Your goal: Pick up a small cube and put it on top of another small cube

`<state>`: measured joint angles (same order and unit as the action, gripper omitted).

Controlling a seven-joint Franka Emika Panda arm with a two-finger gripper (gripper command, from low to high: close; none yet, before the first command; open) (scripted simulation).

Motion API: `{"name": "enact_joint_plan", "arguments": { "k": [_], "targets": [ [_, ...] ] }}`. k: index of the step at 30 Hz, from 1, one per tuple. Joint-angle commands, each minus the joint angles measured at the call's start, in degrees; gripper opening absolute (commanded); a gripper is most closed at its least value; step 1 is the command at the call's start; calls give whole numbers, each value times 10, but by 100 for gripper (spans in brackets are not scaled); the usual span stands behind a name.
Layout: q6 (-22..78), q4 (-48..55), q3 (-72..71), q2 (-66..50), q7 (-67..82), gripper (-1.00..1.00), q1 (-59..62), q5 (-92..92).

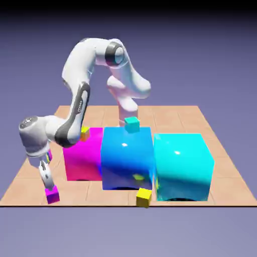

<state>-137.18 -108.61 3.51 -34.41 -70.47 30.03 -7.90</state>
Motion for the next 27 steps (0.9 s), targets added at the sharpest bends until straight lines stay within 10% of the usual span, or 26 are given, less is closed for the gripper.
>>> {"name": "enact_joint_plan", "arguments": {
  "k": [1, 3, 4, 27],
  "targets": [
    [-19, 2, -2, -21, 2, 0, 1, -3],
    [-51, 5, -7, -56, 5, 0, 2, -7],
    [-51, 5, -7, -56, 5, -100, 2, -7],
    [198, -202, 45, 400, 31, -100, -62, 67]
  ]
}}
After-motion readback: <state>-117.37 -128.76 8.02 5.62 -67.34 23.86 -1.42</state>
